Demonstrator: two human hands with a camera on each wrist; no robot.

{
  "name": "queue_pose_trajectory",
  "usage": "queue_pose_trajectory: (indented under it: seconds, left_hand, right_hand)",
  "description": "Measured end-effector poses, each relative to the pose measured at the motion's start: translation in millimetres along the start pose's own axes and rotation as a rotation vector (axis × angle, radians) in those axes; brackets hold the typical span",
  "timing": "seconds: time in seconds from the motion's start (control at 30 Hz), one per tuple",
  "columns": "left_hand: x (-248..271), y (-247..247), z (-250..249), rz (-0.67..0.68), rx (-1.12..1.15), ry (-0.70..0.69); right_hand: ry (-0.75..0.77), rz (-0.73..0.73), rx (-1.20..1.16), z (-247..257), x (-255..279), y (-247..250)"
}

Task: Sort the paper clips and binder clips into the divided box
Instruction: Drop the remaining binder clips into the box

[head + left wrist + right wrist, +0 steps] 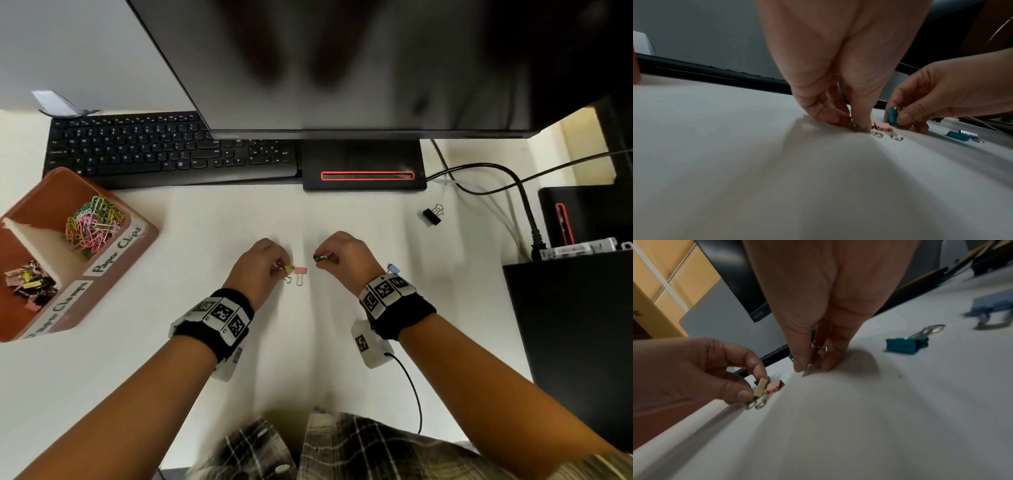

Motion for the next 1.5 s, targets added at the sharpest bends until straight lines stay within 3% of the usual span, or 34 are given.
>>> queue_pose_trajectory:
  seconds: [0.1, 0.3, 0.53, 0.73, 1.13, 1.33, 1.5]
  left_hand:
    - [5.8, 0.3, 1.9, -0.040, -0.018, -0.023]
    - [16.1, 2.4, 20.4, -0.067, 0.081, 0.080]
    - [22.4, 27.1, 42.5, -0.152, 0.304, 0.219]
    - [-7.0, 28.1, 42.3, 0.002, 0.098, 0.201]
    - [-19.0, 16.0, 33.0, 0.145, -0.200, 0.154]
    - [0.0, 17.6, 38.0, 0.190, -0.266, 0.120]
    - [23.7, 24.9, 49.3, 0.166, -0.187, 0.107]
  right_hand:
    - [0.056, -0.003, -0.052, 9.1, 7.1, -2.6]
    - [0.075, 0.117, 0.032, 22.1, 12.3, -32.1]
    - [0.046, 0.131, 0.066, 27.3, 9.9, -36.2]
    - [-0.012, -0.024, -0.009, 7.1, 16.1, -14.3]
    - [-0.108, 0.065, 0.076, 9.7, 10.9, -22.2]
    - [-0.072, 0.132, 0.086, 35.1, 11.6, -53.5]
    - [-0.090, 0.180, 0.150, 47.9, 8.4, -74.5]
Point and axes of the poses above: each hand's wrist, its own x-axis away from the middle knuckle, its own y-axis out of the back of the hand, z = x × y, the point moved 8 cm from there along -x, towards the middle knuckle, and after that the axes turned 2 degrees about -x, right-handed, at the moved point
